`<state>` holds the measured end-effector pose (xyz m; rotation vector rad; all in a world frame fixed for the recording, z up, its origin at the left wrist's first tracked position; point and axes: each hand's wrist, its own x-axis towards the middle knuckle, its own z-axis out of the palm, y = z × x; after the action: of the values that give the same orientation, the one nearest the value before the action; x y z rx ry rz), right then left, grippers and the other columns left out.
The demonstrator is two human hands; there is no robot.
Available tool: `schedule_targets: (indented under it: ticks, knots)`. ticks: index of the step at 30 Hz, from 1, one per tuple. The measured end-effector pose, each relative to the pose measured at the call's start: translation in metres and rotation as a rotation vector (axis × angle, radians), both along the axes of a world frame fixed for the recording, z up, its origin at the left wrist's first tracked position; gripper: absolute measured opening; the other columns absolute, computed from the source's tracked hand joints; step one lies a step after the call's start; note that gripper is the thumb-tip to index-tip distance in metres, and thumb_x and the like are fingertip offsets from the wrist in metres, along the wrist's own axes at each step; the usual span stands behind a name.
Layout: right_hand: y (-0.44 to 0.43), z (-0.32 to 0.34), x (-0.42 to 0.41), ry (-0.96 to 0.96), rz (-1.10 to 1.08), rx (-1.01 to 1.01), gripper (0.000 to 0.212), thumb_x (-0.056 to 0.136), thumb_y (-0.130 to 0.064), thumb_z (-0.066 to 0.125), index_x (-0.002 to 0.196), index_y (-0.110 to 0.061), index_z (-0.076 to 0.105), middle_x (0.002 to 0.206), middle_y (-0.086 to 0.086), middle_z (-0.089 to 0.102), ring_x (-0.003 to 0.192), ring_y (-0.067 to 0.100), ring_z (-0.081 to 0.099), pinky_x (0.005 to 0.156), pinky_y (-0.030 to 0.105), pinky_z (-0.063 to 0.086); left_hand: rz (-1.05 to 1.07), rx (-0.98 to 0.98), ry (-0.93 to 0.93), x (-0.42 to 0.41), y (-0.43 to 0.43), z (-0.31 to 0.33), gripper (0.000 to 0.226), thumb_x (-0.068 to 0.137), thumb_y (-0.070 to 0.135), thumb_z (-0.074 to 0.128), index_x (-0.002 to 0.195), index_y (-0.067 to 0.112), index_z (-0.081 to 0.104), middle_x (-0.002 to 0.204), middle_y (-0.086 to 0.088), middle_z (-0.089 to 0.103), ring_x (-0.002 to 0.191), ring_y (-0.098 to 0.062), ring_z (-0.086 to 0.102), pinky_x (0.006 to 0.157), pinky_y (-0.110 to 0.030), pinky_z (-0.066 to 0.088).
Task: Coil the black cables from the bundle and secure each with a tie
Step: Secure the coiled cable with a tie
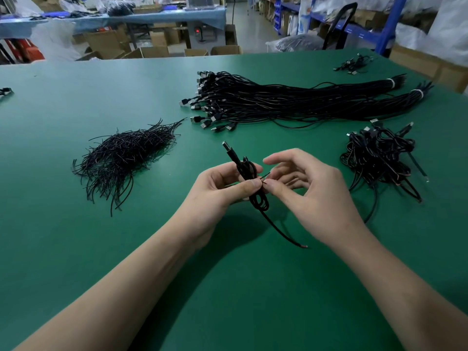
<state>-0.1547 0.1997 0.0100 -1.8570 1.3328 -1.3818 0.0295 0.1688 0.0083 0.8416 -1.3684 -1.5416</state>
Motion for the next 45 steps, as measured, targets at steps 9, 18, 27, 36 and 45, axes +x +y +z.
schedule_targets:
  ticks: [9,18,27,36,45]
  knots:
    - [0.000,0.001,-0.004,0.337,-0.038,-0.294,0.004,0.089,-0.027,0.076,0.089,-0.024,0.073,0.095,-0.014,0.068,0.089,0.010,0.065,0.069,0.033,0.053,-0.045,0.048,-0.054,0.002,-0.001,-0.001,0.027,0.078,0.014,0.074,0.105,0.016,0.074,0.095,-0.011,0.071,0.088,-0.018,0.068,0.088,-0.035,0.052]
    - [0.001,0.005,-0.007,0.429,-0.009,-0.255,0.014,0.089,-0.035,0.073,0.094,-0.022,0.073,0.089,-0.015,0.066,0.081,0.006,0.059,0.070,0.021,0.042,-0.129,0.098,-0.031,0.007,-0.004,-0.003,0.033,0.078,0.012,0.075,0.111,0.015,0.078,0.090,-0.016,0.059,0.095,-0.027,0.061,0.096,-0.033,0.053]
    - [0.001,0.005,-0.005,0.374,0.007,-0.218,0.008,0.093,-0.026,0.067,0.088,-0.020,0.069,0.083,-0.014,0.061,0.072,-0.001,0.053,0.065,0.015,0.035,-0.133,-0.022,-0.067,0.007,-0.002,-0.001,0.028,0.081,0.014,0.078,0.110,0.012,0.077,0.110,-0.020,0.071,0.101,-0.026,0.068,0.101,-0.035,0.053]
    - [0.002,0.005,-0.003,0.453,-0.001,-0.040,0.014,0.095,-0.032,0.053,0.089,-0.023,0.062,0.077,-0.014,0.057,0.071,0.007,0.050,0.063,0.036,0.043,0.039,-0.196,-0.181,0.002,0.001,0.002,0.032,0.074,0.015,0.083,0.106,0.014,0.079,0.073,-0.007,0.052,0.077,-0.024,0.063,0.094,-0.041,0.058]
    - [0.001,0.007,-0.004,0.043,0.181,0.318,0.019,0.101,-0.017,0.057,0.086,-0.009,0.064,0.058,-0.007,0.051,0.052,0.005,0.040,0.052,0.022,0.032,0.174,-0.600,-0.460,0.005,0.002,0.006,0.028,0.077,0.020,0.086,0.104,0.017,0.080,0.082,0.002,0.070,0.077,-0.007,0.062,0.078,-0.024,0.048]
